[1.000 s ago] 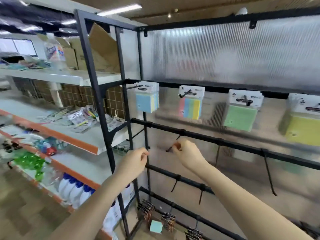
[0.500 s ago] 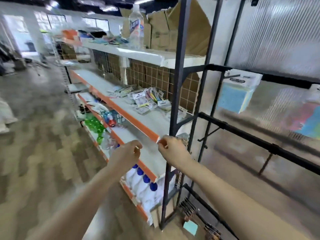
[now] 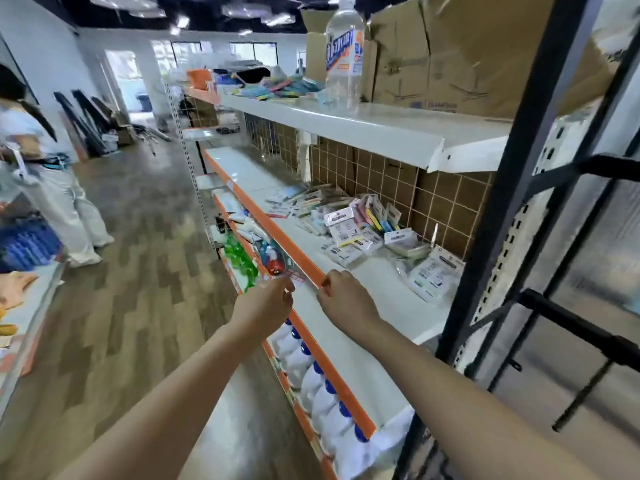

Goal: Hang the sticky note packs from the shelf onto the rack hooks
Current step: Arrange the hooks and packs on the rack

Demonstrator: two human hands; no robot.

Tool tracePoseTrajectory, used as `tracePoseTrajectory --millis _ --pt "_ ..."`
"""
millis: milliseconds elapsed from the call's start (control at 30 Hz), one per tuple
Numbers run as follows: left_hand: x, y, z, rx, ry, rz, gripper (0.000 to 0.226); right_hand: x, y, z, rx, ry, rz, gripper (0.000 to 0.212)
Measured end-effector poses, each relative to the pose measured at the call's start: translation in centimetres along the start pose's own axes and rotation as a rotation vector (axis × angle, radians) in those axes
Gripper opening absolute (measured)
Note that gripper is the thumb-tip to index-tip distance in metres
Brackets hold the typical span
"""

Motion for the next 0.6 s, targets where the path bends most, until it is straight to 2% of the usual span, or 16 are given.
tracePoseTrajectory --millis 367,600 --pt "-2.6 3.9 9.1 -0.063 0.058 0.007 0.033 1.7 3.7 9.2 -0.035 0.084 -0.099 0.028" --pt "-3.3 7.9 17.2 -0.119 0.182 -0.011 0.032 4.0 5.1 16.2 0.004 0.21 -0.141 0.027"
Point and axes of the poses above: each hand's wrist, its own z-axis towards the middle knuckle, its own y-axis out of the palm, x = y × z, the point moved 10 cm from there along z, towards the middle knuckle, and after that the axes turned 11 degrees about y, right-handed, at the moved point
